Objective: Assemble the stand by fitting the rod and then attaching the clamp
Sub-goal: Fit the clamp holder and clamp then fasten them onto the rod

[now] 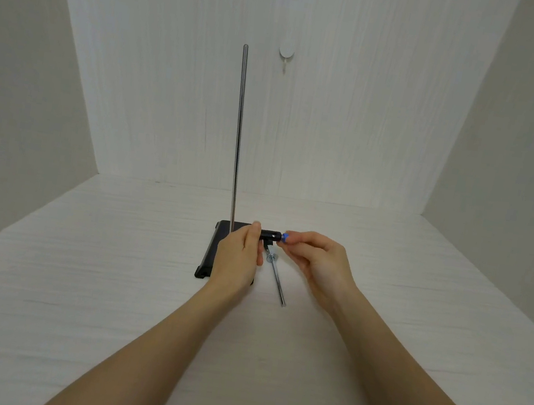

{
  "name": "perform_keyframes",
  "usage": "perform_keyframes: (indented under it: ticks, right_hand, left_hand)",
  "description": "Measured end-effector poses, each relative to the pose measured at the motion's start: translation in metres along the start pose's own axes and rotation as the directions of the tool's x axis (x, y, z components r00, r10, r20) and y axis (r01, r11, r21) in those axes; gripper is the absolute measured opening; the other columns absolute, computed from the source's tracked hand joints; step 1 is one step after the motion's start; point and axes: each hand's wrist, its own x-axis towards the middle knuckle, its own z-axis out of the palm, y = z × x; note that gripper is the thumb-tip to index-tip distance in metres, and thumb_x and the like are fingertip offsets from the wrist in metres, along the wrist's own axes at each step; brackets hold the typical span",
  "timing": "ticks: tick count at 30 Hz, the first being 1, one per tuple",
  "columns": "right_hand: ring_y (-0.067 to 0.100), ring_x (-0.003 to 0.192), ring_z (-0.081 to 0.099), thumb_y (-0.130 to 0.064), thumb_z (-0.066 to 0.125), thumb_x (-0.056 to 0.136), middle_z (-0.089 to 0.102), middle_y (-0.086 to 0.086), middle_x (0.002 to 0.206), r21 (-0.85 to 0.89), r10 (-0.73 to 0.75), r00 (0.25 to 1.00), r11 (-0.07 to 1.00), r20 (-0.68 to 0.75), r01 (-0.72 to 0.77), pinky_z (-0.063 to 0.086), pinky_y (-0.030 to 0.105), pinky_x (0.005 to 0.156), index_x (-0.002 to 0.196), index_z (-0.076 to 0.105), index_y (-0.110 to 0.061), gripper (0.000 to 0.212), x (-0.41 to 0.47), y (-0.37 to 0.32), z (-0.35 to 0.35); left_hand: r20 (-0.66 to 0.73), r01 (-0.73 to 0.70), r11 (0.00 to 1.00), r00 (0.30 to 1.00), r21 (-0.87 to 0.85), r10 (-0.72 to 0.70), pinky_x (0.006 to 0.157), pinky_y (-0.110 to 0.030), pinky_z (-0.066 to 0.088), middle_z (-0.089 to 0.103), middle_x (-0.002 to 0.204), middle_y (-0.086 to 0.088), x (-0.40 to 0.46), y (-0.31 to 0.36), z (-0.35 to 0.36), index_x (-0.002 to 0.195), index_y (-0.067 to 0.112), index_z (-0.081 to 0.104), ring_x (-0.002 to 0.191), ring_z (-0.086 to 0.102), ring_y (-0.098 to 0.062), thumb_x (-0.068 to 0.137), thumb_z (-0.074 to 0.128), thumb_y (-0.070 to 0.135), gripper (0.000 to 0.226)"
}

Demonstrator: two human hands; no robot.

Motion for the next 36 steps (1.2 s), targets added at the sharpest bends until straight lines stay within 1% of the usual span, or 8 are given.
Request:
perform_keyframes:
  ticks: [4,7,16,20,23,26,31,36]
  right_hand:
    - [0.024,0.075,0.074,0.005,0.057,0.085,0.065,0.016,0.092,0.099,0.058,0.998,0.993,-0.016,-0.056,0.059,0.022,0.070,0.087,0.060,0.001,0.005,0.0018,-0.0021,0.0012]
    - [0.024,0.072,0.073,-0.010,0.063,0.087,0.065,0.015,0.093,0.086,0.114,0.993,0.990,0.012,-0.115,0.060,0.024,0.069,0.101,0.060,0.006,0.022,0.0015,0.0007,0.0002]
    - [0.027,0.099,0.066,0.016,0.057,0.079,0.066,0.019,0.104,-0.086,0.022,0.999,0.996,-0.032,-0.025,0.051,0.028,0.093,0.067,0.068,-0.005,0.026,0.0001,0.0002,0.0022]
    - [0.027,0.080,0.073,0.002,0.058,0.085,0.063,0.017,0.097,0.081,0.085,0.996,0.993,-0.021,-0.083,0.059,0.024,0.073,0.086,0.061,0.001,0.003,0.0018,-0.0006,0.0019]
    - [0.027,0.071,0.073,-0.013,0.063,0.088,0.065,0.017,0.092,0.061,0.156,0.988,0.986,0.003,-0.156,0.060,0.025,0.066,0.093,0.064,0.002,0.017,0.0021,0.0015,0.0014]
    - [0.021,0.066,0.072,0.000,0.060,0.087,0.065,0.019,0.088,0.066,0.128,0.991,0.989,0.023,-0.130,0.059,0.021,0.064,0.089,0.064,0.001,0.005,0.0014,0.0018,0.0013]
    - [0.019,0.080,0.071,0.020,0.053,0.080,0.066,0.018,0.095,0.009,0.049,0.999,0.999,0.021,-0.049,0.058,0.017,0.073,0.071,0.063,0.000,0.024,0.0000,-0.0006,0.0014]
    - [0.026,0.075,0.073,0.005,0.056,0.085,0.064,0.018,0.093,0.123,0.098,0.994,0.988,-0.036,-0.093,0.059,0.023,0.068,0.079,0.056,-0.003,0.009,0.0034,-0.0014,0.0007]
  left_hand:
    - [0.009,0.010,1.000,1.000,-0.009,-0.010,0.052,-0.024,0.032,0.047,0.056,0.000,-0.0015,0.0009,0.0002,0.063,0.008,0.047,0.048,0.037,-0.011,0.102,0.030,0.031,0.048]
    - [0.015,-0.006,1.000,1.000,-0.003,0.006,0.054,-0.024,0.033,0.048,0.056,-0.001,-0.0019,0.0009,0.0004,0.064,0.006,0.048,0.049,0.039,-0.011,0.102,0.030,0.031,0.048]
    - [0.007,-0.010,1.000,1.000,-0.001,0.010,0.053,-0.025,0.032,0.047,0.054,0.001,-0.0013,-0.0006,0.0011,0.060,0.010,0.046,0.047,0.037,-0.011,0.101,0.031,0.031,0.049]
    - [0.015,-0.012,1.000,1.000,-0.013,0.012,0.055,-0.025,0.033,0.049,0.056,-0.001,-0.0012,-0.0016,0.0009,0.061,0.009,0.047,0.049,0.039,-0.012,0.102,0.031,0.031,0.048]
    - [0.017,-0.018,1.000,1.000,-0.016,0.018,0.056,-0.025,0.035,0.049,0.056,-0.001,-0.0009,-0.0022,0.0008,0.062,0.008,0.048,0.050,0.040,-0.012,0.101,0.031,0.031,0.048]
    - [0.015,-0.029,1.000,0.999,-0.004,0.029,0.056,-0.026,0.034,0.048,0.054,0.001,-0.0010,-0.0023,0.0011,0.060,0.009,0.047,0.049,0.040,-0.011,0.101,0.031,0.030,0.049]
    - [0.008,-0.040,0.999,0.999,0.007,0.040,0.054,-0.025,0.033,0.047,0.053,0.002,-0.0008,-0.0025,0.0017,0.059,0.010,0.046,0.047,0.038,-0.010,0.101,0.031,0.031,0.050]
    - [0.002,-0.031,0.999,1.000,-0.009,0.031,0.054,-0.024,0.033,0.047,0.054,0.002,-0.0003,-0.0039,0.0029,0.059,0.012,0.046,0.047,0.038,-0.009,0.101,0.032,0.031,0.048]
